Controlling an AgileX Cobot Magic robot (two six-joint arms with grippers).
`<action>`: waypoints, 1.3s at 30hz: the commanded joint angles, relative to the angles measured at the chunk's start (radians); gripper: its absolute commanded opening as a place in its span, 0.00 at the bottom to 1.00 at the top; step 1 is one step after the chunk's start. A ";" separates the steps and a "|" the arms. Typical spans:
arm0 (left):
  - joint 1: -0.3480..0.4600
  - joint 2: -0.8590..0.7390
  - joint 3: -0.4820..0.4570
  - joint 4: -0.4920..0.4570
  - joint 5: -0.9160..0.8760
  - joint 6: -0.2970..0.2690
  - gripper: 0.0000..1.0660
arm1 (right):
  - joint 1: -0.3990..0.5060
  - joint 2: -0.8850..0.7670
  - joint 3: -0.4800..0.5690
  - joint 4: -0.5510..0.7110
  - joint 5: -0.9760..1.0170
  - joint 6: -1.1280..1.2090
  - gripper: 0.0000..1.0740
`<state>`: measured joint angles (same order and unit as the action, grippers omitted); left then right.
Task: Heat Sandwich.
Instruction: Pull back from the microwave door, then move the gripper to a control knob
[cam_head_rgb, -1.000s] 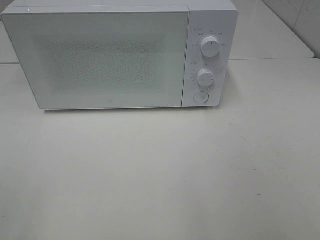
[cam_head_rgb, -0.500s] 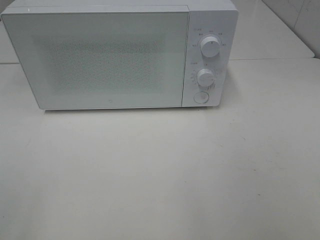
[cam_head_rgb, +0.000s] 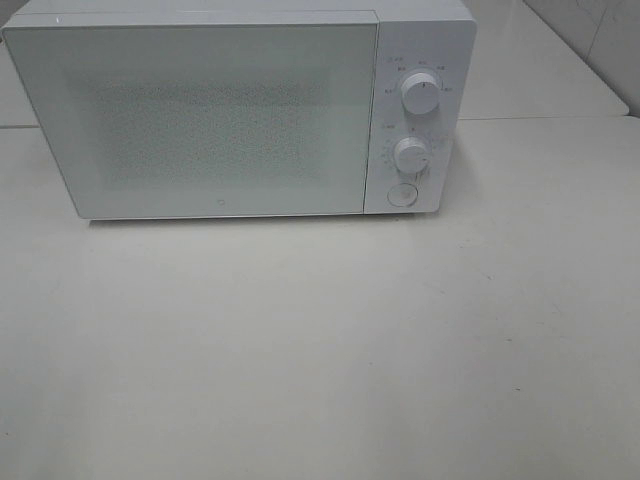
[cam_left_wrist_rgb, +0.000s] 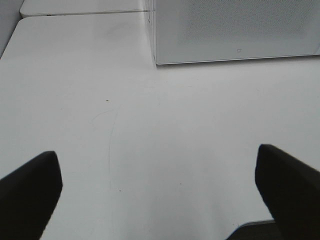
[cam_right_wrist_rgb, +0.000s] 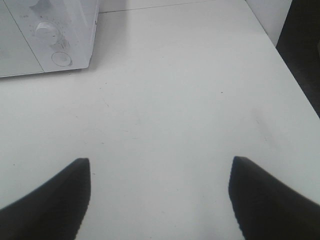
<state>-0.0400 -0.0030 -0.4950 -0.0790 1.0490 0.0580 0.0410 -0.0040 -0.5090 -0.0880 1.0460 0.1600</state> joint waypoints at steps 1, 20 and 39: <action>0.004 -0.023 0.003 -0.001 -0.012 0.000 0.92 | -0.005 -0.027 0.003 0.000 -0.004 -0.003 0.70; 0.004 -0.023 0.003 -0.001 -0.012 0.000 0.92 | -0.005 0.153 -0.041 -0.008 -0.177 -0.005 0.78; 0.004 -0.023 0.003 -0.001 -0.012 0.000 0.92 | -0.005 0.490 -0.032 -0.002 -0.584 -0.001 0.75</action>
<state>-0.0400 -0.0030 -0.4950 -0.0790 1.0490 0.0580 0.0410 0.4840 -0.5440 -0.0890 0.4870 0.1600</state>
